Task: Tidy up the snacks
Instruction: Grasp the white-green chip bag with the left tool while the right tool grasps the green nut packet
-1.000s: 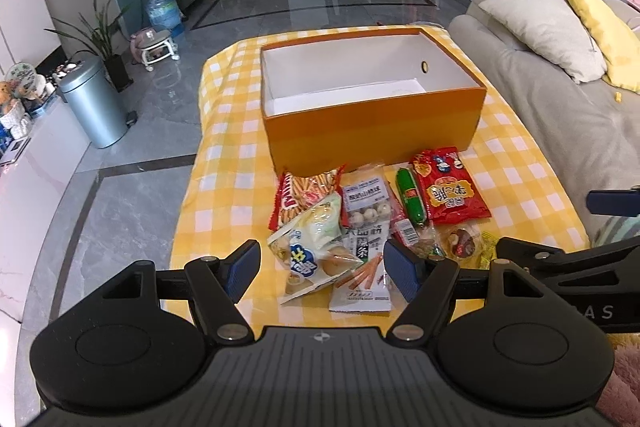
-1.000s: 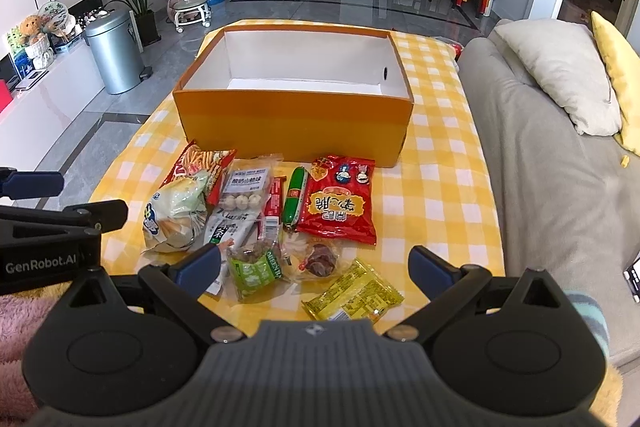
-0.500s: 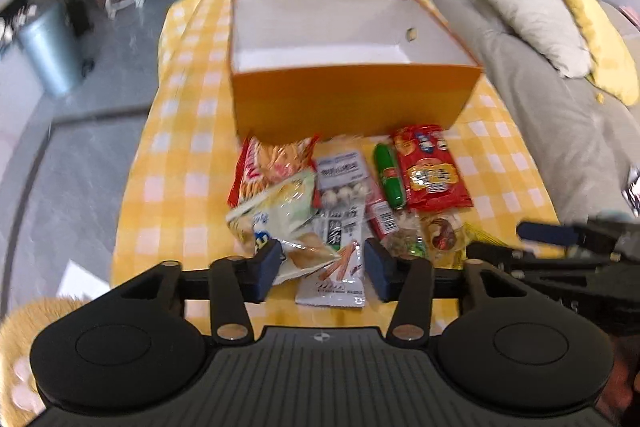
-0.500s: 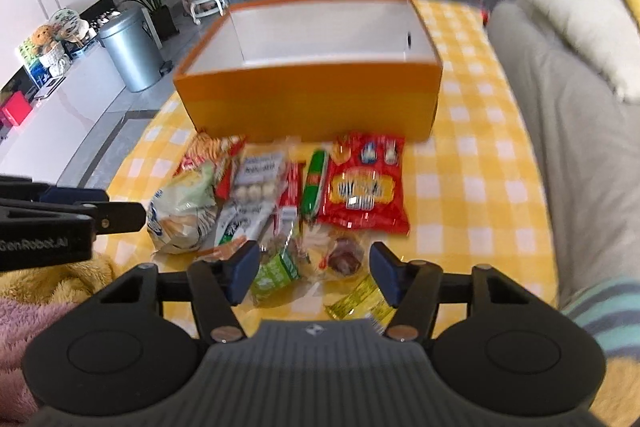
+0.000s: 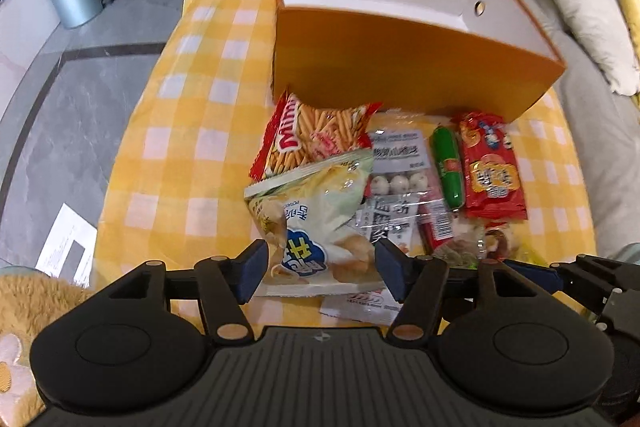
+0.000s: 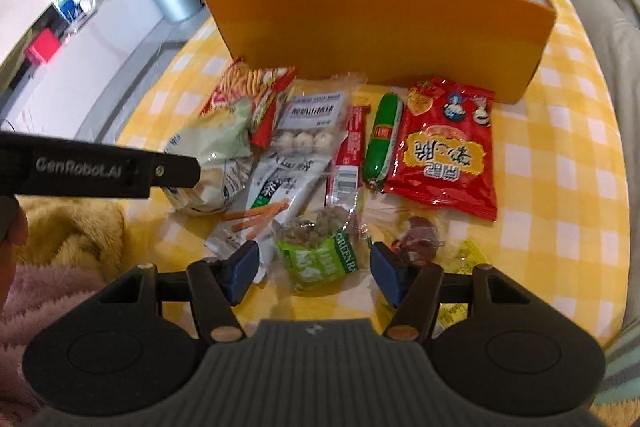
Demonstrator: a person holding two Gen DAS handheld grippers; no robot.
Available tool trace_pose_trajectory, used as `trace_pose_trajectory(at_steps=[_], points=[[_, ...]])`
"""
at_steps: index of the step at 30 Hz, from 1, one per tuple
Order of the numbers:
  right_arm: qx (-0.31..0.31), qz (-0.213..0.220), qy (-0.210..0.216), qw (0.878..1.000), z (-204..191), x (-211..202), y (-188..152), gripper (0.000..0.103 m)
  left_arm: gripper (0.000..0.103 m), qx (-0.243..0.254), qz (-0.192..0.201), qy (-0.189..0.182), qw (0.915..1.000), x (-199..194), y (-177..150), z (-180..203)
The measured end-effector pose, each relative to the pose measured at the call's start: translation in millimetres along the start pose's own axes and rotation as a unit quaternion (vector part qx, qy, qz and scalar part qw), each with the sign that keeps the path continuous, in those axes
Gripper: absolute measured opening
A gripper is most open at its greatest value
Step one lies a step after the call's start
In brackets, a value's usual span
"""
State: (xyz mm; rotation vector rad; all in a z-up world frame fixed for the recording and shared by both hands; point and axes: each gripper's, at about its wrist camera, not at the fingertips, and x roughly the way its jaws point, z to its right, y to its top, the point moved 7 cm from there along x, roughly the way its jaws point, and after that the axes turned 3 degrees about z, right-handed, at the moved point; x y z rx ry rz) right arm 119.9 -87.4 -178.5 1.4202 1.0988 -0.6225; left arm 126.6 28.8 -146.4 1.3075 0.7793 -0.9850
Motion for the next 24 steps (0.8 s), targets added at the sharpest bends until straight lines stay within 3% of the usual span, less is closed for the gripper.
trace_pose_trajectory(at_steps=[3, 6, 11, 20, 24], points=[[0.002, -0.015, 0.001, 1.000, 2.2, 9.0, -0.3, 0.058, 0.072, -0.001, -0.014, 0.006, 0.9999, 11.3, 1.0, -1.4], [0.003, -0.028, 0.001, 1.000, 3.9, 17.9, -0.4, 0.048, 0.069, -0.001, -0.027, 0.005, 0.9996, 19.2, -0.2, -2.1], [-0.007, -0.030, 0.002, 1.000, 2.5, 23.3, 0.1, 0.045, 0.048, 0.006, -0.042, 0.009, 0.9991, 29.0, -2.2, -0.1], [-0.025, -0.028, 0.001, 0.999, -2.5, 20.2, -1.3, 0.037, 0.028, 0.023, -0.033, 0.018, 0.9990, 24.9, 2.1, 4.8], [-0.028, -0.010, 0.006, 1.000, -3.5, 8.6, 1.4, 0.037, 0.027, 0.029, -0.021, 0.029, 0.9989, 14.4, 1.8, 3.4]])
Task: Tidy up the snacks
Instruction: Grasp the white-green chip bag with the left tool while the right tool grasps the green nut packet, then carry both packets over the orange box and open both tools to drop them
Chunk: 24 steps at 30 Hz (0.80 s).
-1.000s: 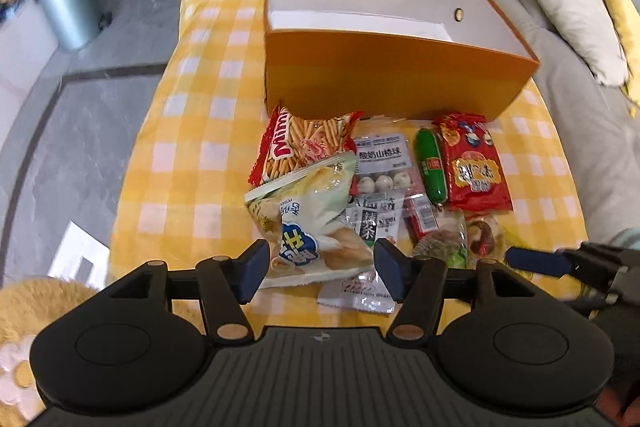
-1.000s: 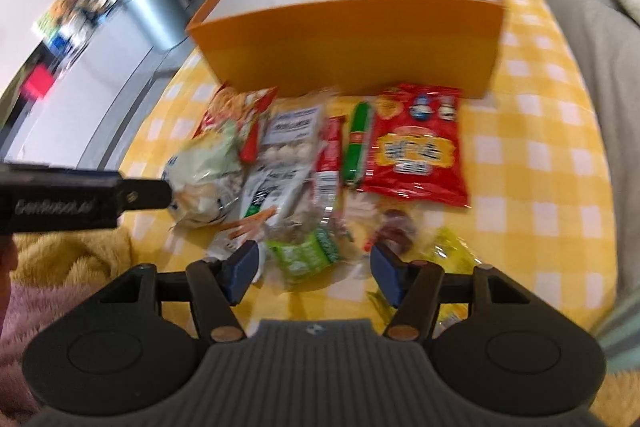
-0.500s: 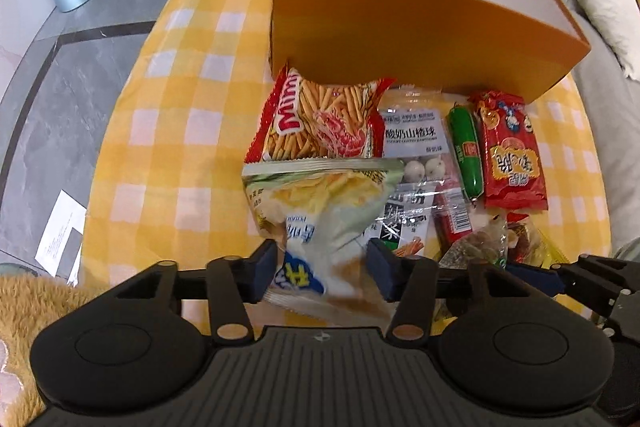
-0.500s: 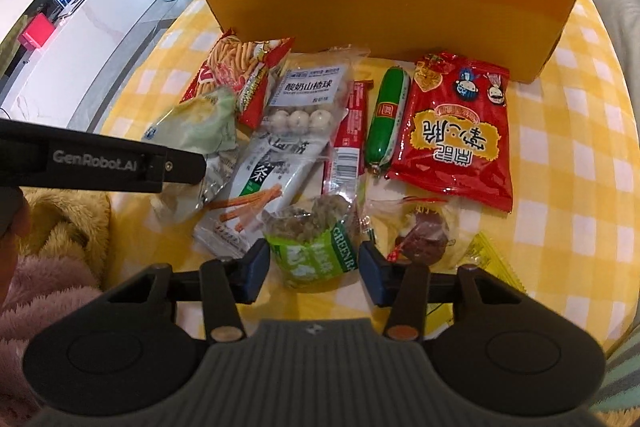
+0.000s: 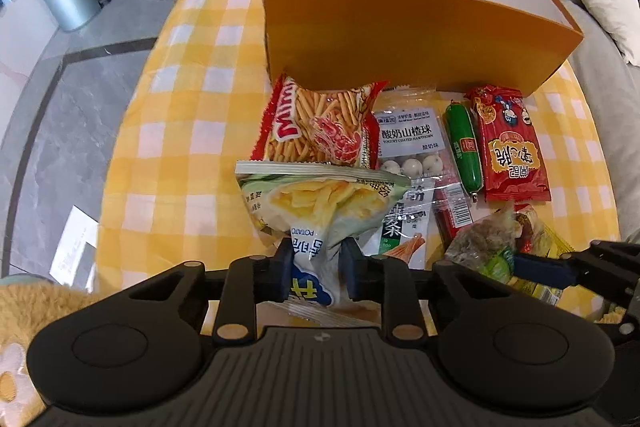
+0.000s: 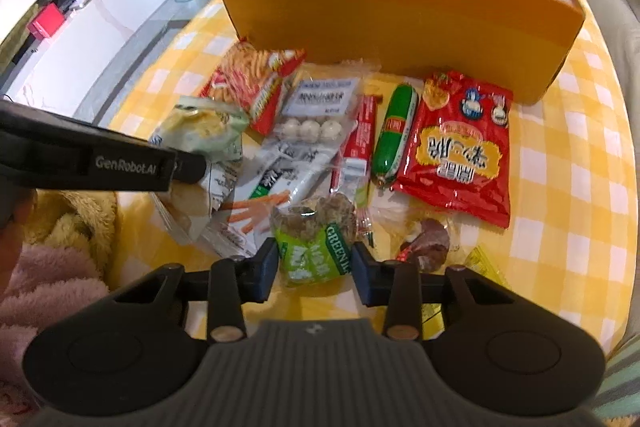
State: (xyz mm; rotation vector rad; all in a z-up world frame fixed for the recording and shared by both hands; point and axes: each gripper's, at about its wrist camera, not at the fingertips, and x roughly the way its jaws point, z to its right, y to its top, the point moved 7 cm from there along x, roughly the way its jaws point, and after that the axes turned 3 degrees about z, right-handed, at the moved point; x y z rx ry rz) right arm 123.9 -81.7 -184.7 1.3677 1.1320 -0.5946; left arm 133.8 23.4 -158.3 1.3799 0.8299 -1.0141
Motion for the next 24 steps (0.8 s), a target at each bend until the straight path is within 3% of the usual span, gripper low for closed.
trace_pose_trajectory(at_steps=[14, 21, 24], points=[[0.021, 0.092, -0.004, 0.995, 11.9, -78.3, 34.2, 0.037, 0.025, 0.044, 0.079, 0.021, 0.9957, -72.1, 20.5, 11.4], [0.012, 0.143, -0.008, 0.990, 22.5, -112.9, 81.8, 0.037, 0.025, 0.068, 0.126, 0.027, 0.9894, -96.9, 62.7, 16.7], [0.009, 0.160, -0.008, 0.987, 28.7, -121.4, 110.2, 0.037, 0.025, 0.067, 0.140, 0.011, 0.9879, -103.1, 89.7, 16.5]])
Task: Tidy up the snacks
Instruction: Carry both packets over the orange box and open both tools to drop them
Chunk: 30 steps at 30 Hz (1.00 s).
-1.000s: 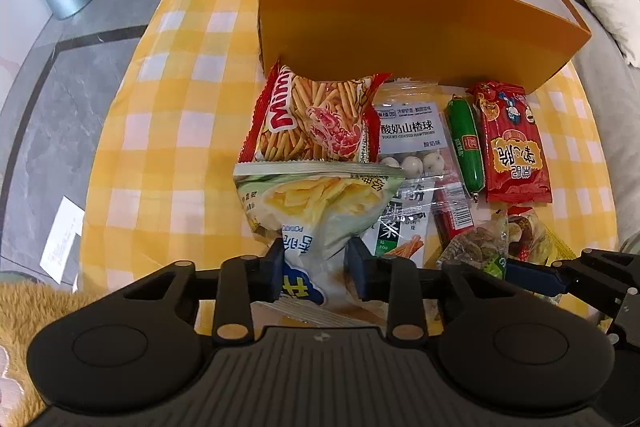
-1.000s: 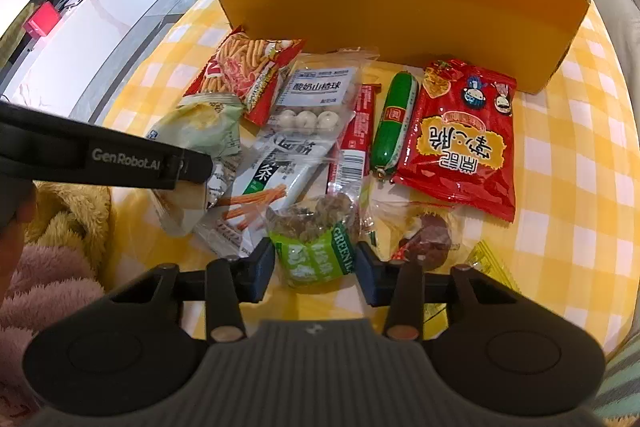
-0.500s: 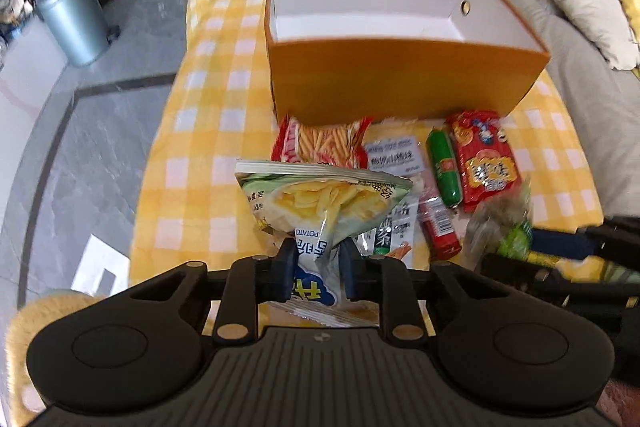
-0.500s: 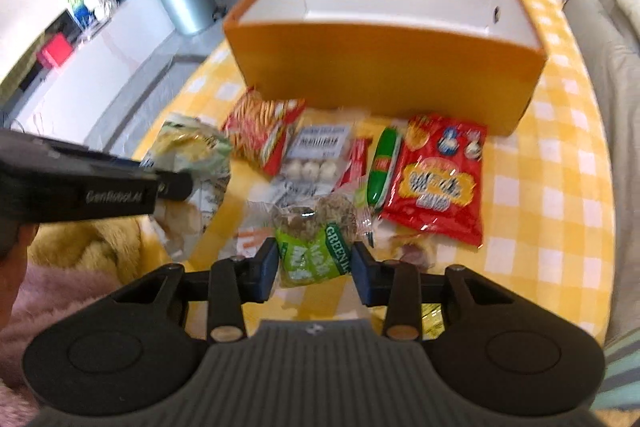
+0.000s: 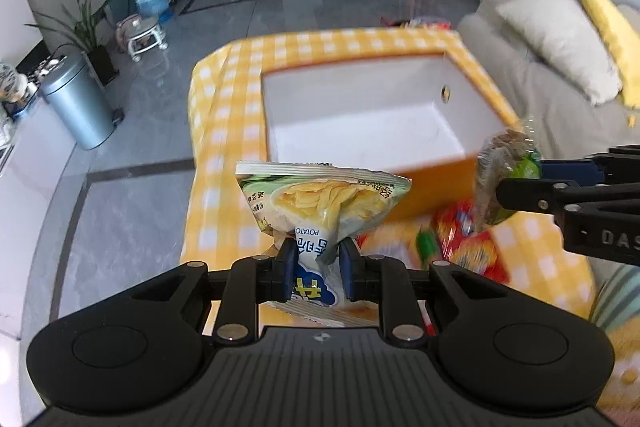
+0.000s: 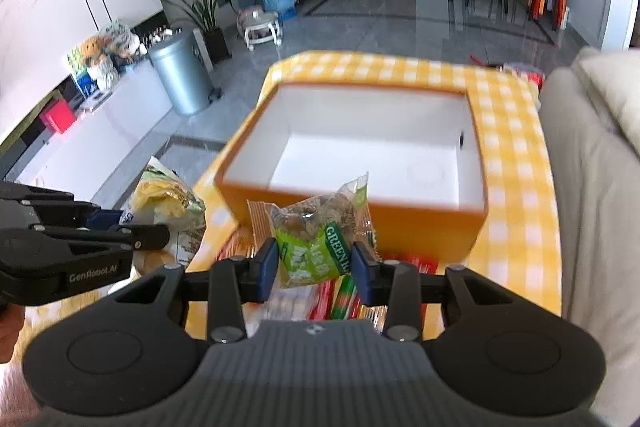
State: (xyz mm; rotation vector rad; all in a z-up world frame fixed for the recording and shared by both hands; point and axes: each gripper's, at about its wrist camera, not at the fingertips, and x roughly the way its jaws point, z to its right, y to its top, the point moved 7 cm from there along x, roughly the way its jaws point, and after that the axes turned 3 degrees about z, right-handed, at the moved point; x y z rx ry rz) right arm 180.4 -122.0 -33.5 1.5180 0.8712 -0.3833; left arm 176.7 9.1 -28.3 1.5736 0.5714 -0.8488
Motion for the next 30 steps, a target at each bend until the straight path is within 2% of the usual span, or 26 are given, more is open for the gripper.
trace_pose_trajectory(at_steps=[5, 11, 17, 23, 30], points=[[-0.015, 0.008, -0.002, 1.000, 10.1, 20.2, 49.0, 0.037, 0.025, 0.002, 0.015, -0.026, 0.9995, 12.8, 48.3, -6.6], [0.022, -0.040, 0.018, 0.999, 27.6, 77.3, 80.6, 0.037, 0.024, 0.011, -0.021, -0.064, 0.9977, 56.6, 83.0, -5.2], [0.065, -0.118, 0.012, 0.991, 49.1, 142.0, 73.5, 0.037, 0.024, 0.061, -0.074, -0.044, 0.9944, 106.2, 84.3, 8.6], [0.083, -0.187, 0.018, 0.979, 58.1, 183.3, 44.8, 0.037, 0.024, 0.123, -0.131, -0.026, 0.9833, 144.9, 70.6, 20.5], [0.081, -0.229, 0.024, 0.970, 66.5, 215.8, 32.2, 0.037, 0.024, 0.159, -0.169, -0.017, 0.9724, 170.6, 66.5, 26.4]])
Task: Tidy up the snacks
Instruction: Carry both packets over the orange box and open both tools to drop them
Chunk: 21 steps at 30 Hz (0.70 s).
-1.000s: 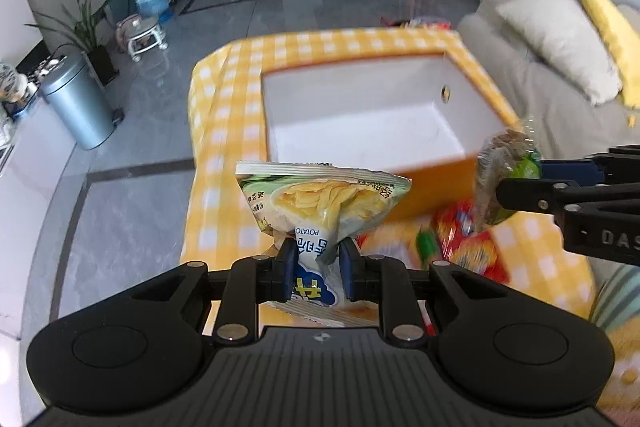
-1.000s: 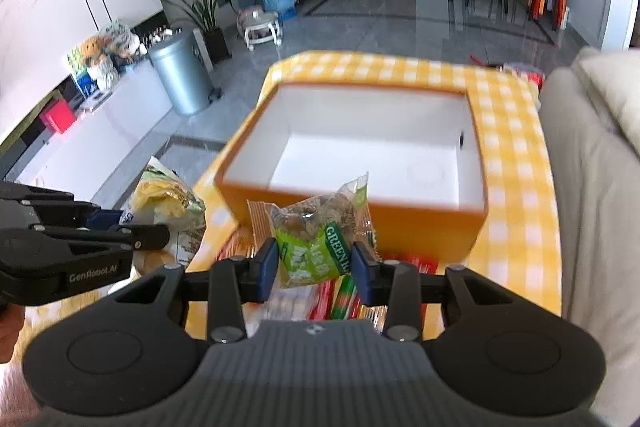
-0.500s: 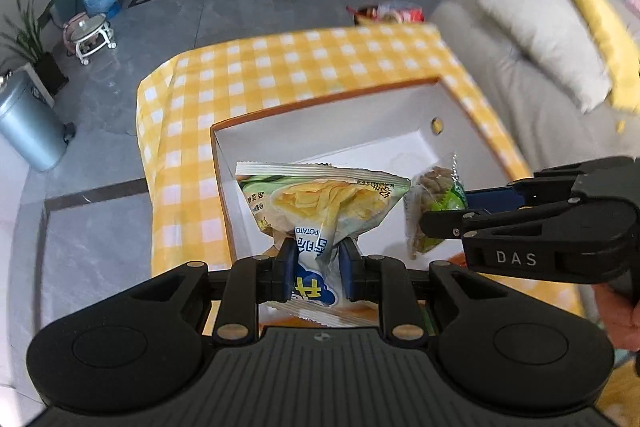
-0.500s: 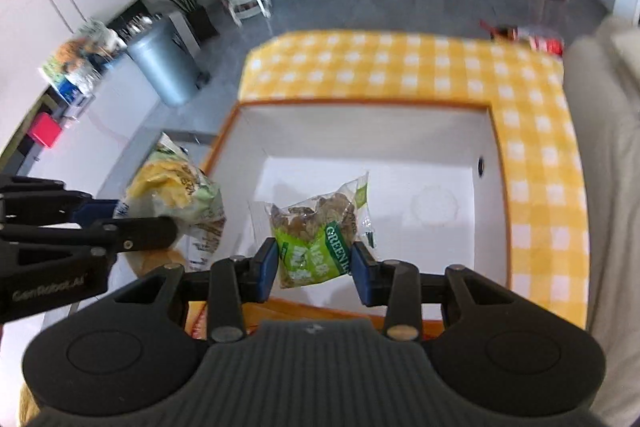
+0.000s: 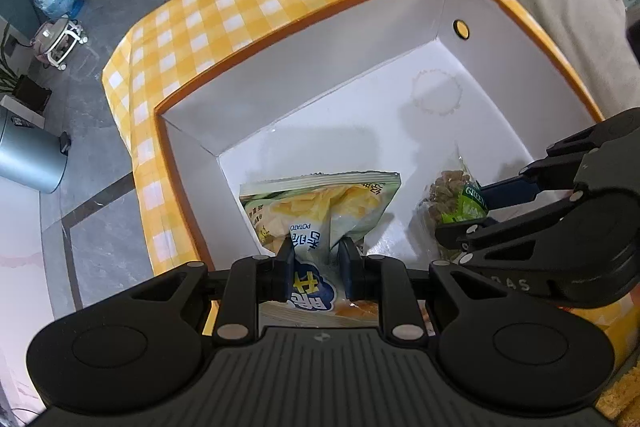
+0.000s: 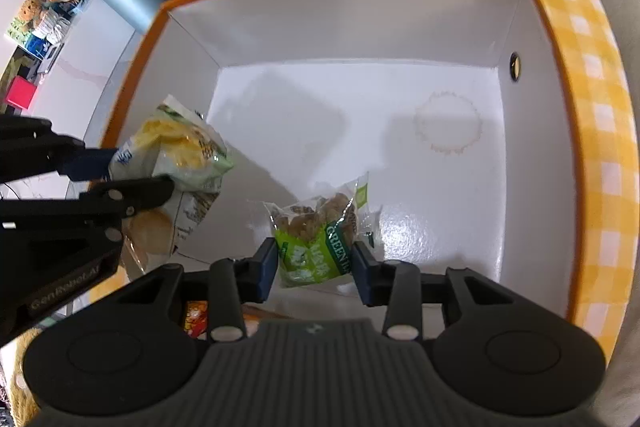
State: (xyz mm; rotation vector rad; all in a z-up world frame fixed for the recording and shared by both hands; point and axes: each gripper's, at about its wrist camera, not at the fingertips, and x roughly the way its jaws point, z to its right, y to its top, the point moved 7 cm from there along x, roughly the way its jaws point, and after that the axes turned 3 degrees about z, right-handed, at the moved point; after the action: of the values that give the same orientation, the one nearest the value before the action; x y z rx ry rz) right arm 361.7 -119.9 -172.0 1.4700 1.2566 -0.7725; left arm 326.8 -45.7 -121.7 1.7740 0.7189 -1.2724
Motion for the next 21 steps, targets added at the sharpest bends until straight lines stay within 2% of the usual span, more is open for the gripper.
trace_pose_trajectory(at_steps=[9, 15, 21], points=[[0.023, -0.033, 0.005, 0.999, 7.6, 27.8, 0.7, 0.039, 0.023, 0.016, -0.042, 0.004, 0.9990, 32.2, -2.2, 6.4], [0.021, -0.041, 0.000, 0.999, 8.9, 34.0, 0.9, 0.040, 0.023, 0.012, -0.046, 0.007, 0.9989, 36.2, -3.0, 5.9], [0.013, -0.041, -0.009, 0.999, 5.6, 31.7, 0.3, 0.042, 0.033, 0.016, -0.036, 0.020, 0.9990, 30.5, -4.8, 7.3]])
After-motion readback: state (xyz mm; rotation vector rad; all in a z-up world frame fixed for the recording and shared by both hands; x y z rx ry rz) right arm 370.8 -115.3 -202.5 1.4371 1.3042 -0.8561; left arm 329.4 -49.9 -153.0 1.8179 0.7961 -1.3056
